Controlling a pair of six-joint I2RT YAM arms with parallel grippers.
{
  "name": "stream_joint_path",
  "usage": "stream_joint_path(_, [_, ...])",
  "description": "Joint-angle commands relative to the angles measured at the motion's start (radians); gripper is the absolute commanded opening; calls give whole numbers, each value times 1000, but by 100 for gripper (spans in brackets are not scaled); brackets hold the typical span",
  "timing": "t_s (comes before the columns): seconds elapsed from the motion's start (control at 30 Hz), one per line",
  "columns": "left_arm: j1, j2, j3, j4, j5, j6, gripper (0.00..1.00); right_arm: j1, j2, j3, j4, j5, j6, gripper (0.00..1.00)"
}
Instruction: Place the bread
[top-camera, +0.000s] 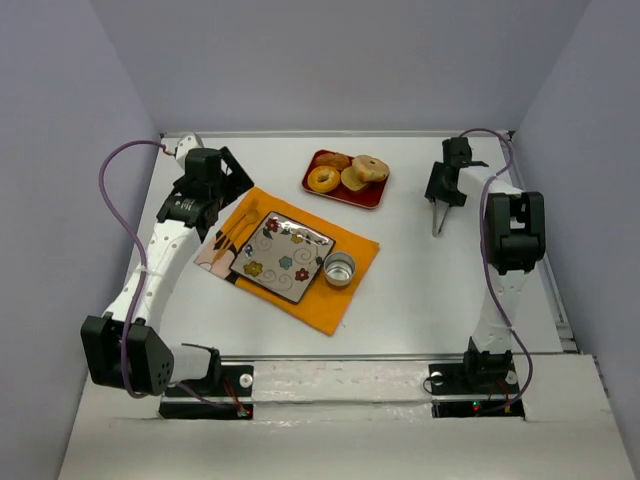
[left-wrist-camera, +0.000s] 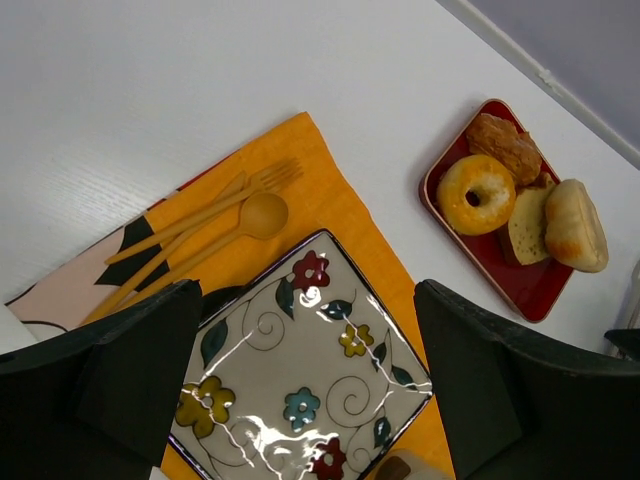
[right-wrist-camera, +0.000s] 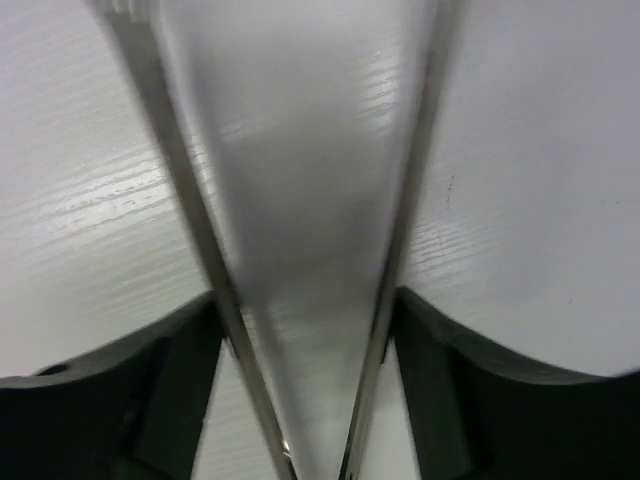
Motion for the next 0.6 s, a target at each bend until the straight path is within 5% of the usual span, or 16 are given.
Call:
stream_joint_path(0.0, [1, -49, 10, 30, -31, -20, 99, -12, -20, 4, -13, 30, -29, 61])
stream_joint_path(0.17, [1, -69, 1, 33, -26, -24, 99, -12, -203, -30, -9, -11, -55, 48])
stream_joint_path(0.33, [1, -90, -17, 38, -2, -25, 99, -12, -372, -35, -44, -185, -47, 48])
stream_joint_path(0.57, [0, -110, -36, 38, 24, -17, 99, -12, -336, 143, -387, -440, -52, 48])
